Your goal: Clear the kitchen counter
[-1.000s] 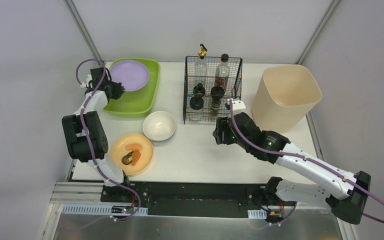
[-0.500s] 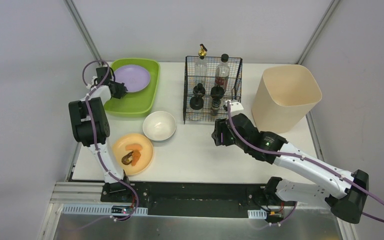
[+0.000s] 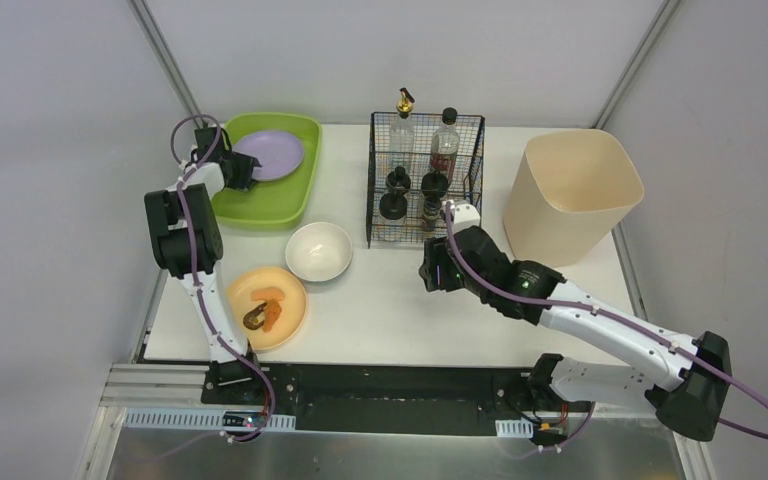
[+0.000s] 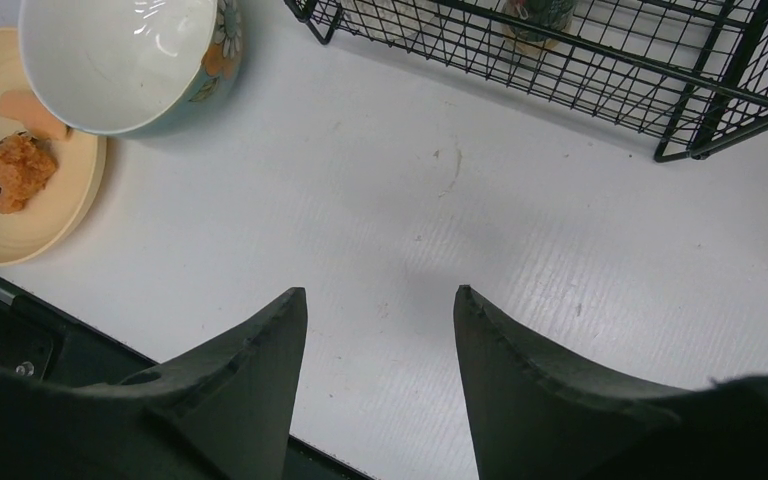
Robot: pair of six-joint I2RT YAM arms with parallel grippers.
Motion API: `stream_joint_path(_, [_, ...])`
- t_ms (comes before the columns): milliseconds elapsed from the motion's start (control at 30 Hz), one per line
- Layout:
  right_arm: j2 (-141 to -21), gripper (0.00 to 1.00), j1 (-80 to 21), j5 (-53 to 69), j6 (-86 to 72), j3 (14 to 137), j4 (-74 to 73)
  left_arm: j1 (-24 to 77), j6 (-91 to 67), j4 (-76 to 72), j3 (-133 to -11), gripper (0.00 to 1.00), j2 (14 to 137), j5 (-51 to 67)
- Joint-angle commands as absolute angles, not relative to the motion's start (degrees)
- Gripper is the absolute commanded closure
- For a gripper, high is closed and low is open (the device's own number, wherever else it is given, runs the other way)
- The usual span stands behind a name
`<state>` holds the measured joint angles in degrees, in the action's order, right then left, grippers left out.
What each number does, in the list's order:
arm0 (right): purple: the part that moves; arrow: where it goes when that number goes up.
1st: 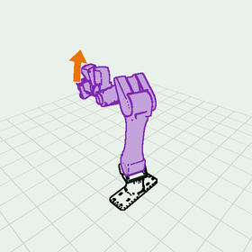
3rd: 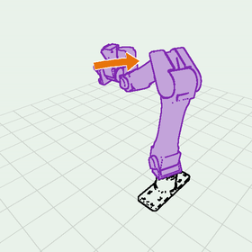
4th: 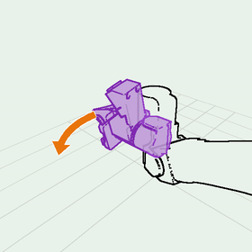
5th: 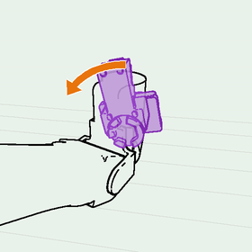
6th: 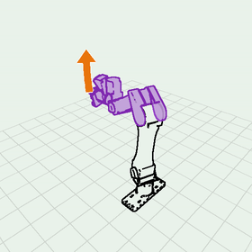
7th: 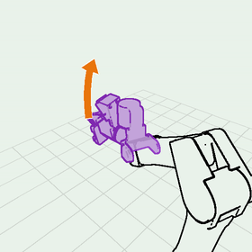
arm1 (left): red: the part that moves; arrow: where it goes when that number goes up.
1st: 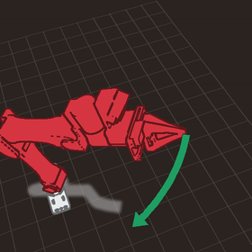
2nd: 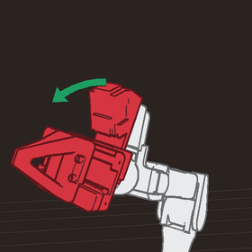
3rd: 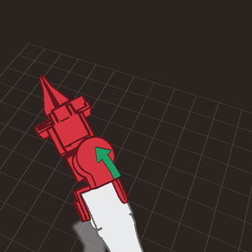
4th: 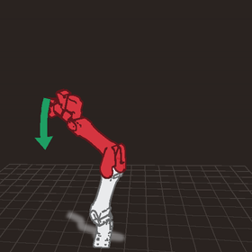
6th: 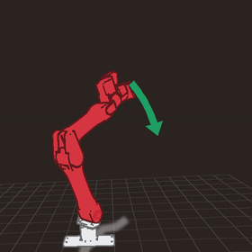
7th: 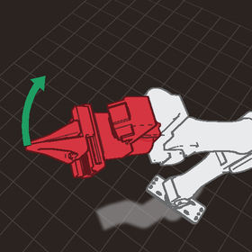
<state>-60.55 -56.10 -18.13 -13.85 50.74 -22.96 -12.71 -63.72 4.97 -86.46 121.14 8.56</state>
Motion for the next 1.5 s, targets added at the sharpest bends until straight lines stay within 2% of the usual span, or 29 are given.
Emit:
stream_joint_path(0, [-61.1,0.41,-56.3,-18.2,-13.6,50.7,-21.1,-12.1,-63.2,3.6,-89.1,0.52,121.1,11.7])
stream_joint_path(67, [-61.3,0.41,-56.4,-18.0,-13.5,50.7,-21.2,-12.1,-62.6,3.7,-87.9,0.43,119.9,11.4])
stream_joint_path(133, [-61.5,0.41,-56.4,-17.7,-13.6,50.8,-21.2,-12.1,-61.3,4.7,-87.1,0.27,118.7,11.2])
stream_joint_path(200, [-61.5,0.4,-56.4,-17.6,-13.6,50.7,-21.2,-12.2,-59.3,6.8,-86.9,0.22,117.8,11.7])
stream_joint_path(567, [-60.3,0.39,-56.3,-17.1,-13.6,50.3,-21.4,-12.7,-54.1,17.4,-84.6,0.18,106.9,12.3])
stream_joint_path(833, [-59.4,0.34,-56.4,-16.0,-13.4,49.7,-21.3,-12.7,-51.7,21.1,-80.2,0.18,96.2,11.8])
stream_joint_path(1200, [-59.2,0.27,-56.4,-12.5,-13.8,48.9,-19.6,-12.0,-46.8,24.4,-72.4,0.18,81.9,19.5])
stream_joint_path(1467, [-65.0,0.27,-56.4,-11.0,-15.4,49.9,-18.5,-11.7,-37.7,32.4,-65.0,0.18,69.8,14.6])
